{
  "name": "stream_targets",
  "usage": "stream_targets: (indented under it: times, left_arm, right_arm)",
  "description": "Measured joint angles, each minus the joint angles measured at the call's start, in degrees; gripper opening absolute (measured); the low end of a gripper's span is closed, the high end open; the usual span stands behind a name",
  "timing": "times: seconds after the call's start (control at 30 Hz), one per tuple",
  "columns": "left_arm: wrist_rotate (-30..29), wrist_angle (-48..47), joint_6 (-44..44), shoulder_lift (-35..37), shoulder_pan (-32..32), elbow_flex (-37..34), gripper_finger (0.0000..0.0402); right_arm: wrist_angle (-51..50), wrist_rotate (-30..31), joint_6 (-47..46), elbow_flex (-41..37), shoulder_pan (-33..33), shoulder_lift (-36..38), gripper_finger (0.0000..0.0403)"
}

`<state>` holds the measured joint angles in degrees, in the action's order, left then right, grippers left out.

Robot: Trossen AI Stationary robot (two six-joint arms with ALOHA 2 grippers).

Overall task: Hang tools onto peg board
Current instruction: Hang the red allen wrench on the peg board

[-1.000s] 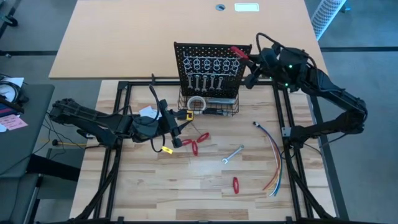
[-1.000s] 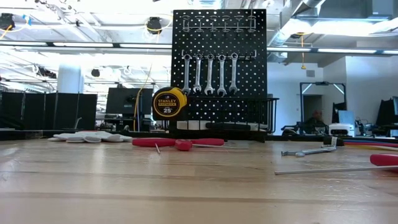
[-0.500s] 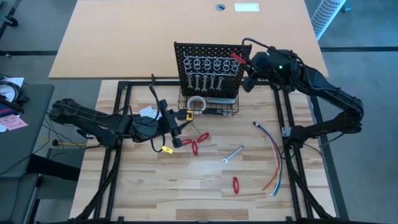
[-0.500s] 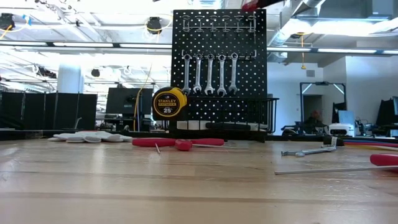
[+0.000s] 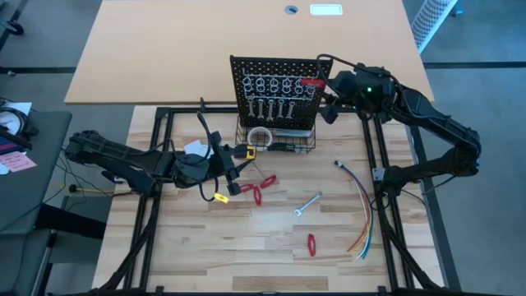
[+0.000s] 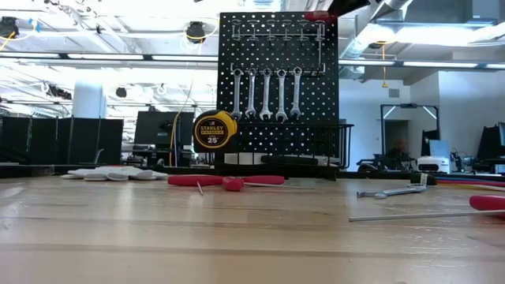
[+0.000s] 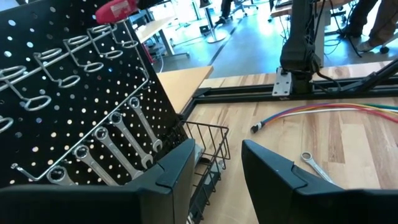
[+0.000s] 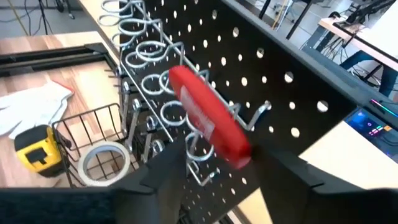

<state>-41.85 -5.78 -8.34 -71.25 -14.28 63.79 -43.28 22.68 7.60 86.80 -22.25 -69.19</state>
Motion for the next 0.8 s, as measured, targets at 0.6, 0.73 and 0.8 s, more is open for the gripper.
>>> stream_targets:
  times: [0.6,0.73,0.8]
  left_arm:
    - [0.0,0.1,0.0,0.0,0.0,0.0,0.013]
    - [0.0,0.1,0.0,0.0,0.0,0.0,0.013]
    - [0.0,0.1,0.0,0.0,0.0,0.0,0.013]
  right_arm:
    - [-4.9,-5.7,12.3,0.0,11.9,-0.3,0.0202]
    - [-3.4,4.1,10.7,0.0,13.5,-0.1,0.0202]
    - [-2.5,13.2,8.9,0.0,14.3,0.3,0.0197]
